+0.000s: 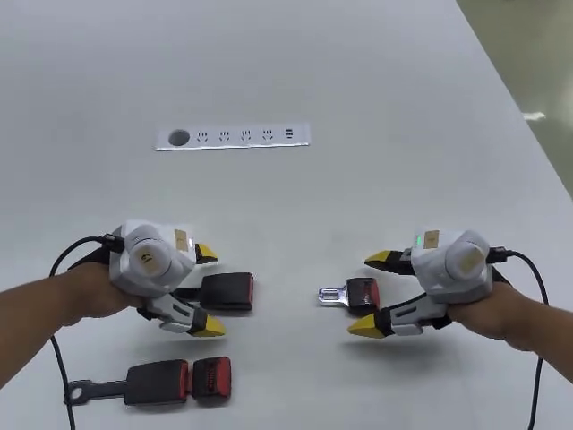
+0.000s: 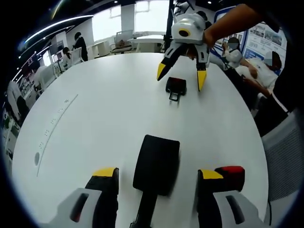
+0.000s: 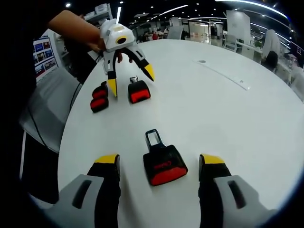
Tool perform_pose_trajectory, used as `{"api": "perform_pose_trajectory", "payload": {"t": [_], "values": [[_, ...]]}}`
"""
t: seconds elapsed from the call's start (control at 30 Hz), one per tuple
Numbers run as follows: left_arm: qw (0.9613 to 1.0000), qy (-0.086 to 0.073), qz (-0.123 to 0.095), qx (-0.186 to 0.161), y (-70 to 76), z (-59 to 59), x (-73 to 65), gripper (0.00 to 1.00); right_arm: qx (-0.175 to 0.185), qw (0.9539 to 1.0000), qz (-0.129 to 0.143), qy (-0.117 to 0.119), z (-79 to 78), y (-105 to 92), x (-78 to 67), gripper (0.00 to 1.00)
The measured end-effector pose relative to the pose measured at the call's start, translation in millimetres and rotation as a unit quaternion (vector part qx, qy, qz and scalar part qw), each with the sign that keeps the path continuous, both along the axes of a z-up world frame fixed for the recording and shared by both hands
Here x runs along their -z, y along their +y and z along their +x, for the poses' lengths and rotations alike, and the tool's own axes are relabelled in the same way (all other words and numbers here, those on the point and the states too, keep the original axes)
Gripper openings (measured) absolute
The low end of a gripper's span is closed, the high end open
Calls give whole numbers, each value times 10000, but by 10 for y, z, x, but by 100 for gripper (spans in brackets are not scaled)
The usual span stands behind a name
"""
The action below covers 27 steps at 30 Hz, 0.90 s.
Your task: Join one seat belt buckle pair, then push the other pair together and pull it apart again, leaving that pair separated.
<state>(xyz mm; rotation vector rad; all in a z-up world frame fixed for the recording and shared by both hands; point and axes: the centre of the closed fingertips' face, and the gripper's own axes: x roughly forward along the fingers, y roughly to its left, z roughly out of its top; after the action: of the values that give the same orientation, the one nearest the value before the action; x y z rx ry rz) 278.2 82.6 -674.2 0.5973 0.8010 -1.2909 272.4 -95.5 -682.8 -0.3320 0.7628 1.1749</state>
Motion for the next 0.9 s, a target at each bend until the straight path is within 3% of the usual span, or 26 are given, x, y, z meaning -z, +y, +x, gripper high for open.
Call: {"api": "perform_pose_trajectory", "payload": {"t": [0.13,0.2,0.3,0.57,0.63,0.73,0.9], "values": [[10000,11,-10,52,-12,-1,28,65,-33,10000,0,73,-30,-10,-30,62],[9999,4,13,100,13,19,73,62,-142,9997,-42,198,-63,-38,5,55],[9999,31,19,135,53,24,121,53,-216,9996,-101,170,-71,-43,25,55],[9998,-67,-42,166,84,73,164,48,-382,9992,-88,121,-45,23,73,47],[9999,-65,-68,143,93,94,173,47,-543,9984,-168,-7,-45,22,93,43],[9998,-74,-80,185,94,95,171,36,-526,9985,-150,31,-45,10,95,35],[9993,-131,-157,309,66,84,167,35,-588,9981,-159,20,-24,1,109,34]]}}
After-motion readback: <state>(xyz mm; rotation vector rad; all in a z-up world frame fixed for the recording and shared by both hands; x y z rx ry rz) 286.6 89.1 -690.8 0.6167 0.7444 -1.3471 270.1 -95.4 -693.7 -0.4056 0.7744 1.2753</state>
